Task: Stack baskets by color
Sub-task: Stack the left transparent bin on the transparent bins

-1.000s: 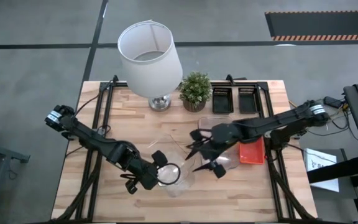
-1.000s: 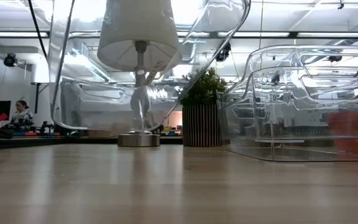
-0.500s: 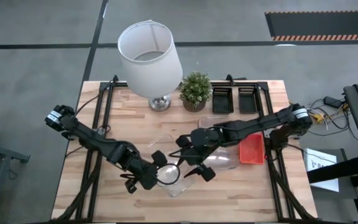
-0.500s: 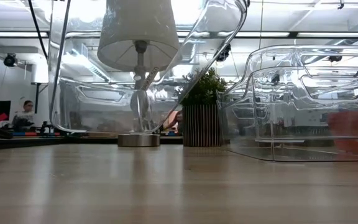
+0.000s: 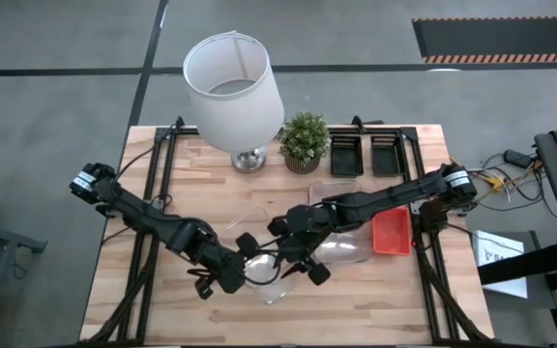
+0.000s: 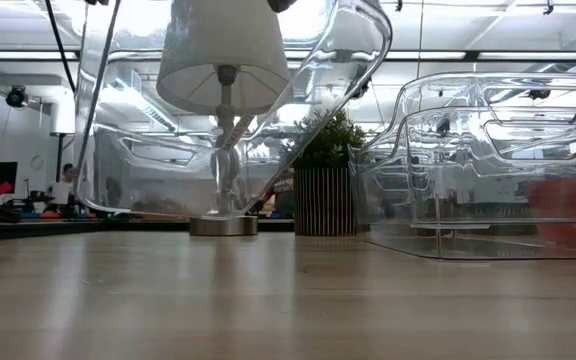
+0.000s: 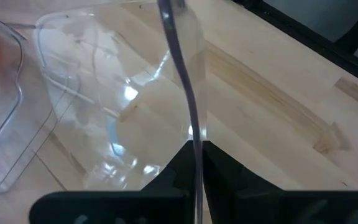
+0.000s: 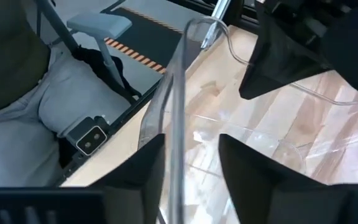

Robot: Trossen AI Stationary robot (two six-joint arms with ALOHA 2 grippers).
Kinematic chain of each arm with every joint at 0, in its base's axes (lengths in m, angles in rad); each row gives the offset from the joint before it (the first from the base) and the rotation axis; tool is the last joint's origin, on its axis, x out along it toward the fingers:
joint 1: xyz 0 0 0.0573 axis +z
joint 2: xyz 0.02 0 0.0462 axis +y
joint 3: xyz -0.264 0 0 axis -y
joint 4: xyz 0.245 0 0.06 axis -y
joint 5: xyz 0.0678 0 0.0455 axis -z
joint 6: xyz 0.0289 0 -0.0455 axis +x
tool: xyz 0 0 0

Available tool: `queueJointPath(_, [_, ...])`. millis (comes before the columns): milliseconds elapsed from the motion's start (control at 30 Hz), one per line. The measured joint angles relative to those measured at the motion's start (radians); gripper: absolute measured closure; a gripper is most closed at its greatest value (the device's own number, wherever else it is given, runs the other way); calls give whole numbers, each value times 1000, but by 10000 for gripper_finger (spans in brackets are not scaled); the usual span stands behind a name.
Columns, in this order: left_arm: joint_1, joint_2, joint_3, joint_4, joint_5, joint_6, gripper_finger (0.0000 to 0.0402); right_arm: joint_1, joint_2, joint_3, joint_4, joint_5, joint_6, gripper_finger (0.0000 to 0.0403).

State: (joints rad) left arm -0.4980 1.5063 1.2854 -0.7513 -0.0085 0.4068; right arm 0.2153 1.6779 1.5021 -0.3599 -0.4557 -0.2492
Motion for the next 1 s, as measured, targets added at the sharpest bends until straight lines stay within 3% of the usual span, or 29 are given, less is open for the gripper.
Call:
queueJointPath(267, [1, 0, -1, 30, 5, 39, 398, 0, 0, 0, -2, 1, -82, 385])
queueJointPath(767, [7, -27, 0, -6, -34, 42, 256, 0, 0, -1, -13, 12, -103, 394])
queueJointPath(900, [6, -66, 0, -65, -129, -15, 250, 0, -4, -1, -21, 17, -110, 394])
queueJointPath(1000, [7, -107, 0, -115, -249, -83, 249, 2, -12, -1, -37, 88, -127, 394])
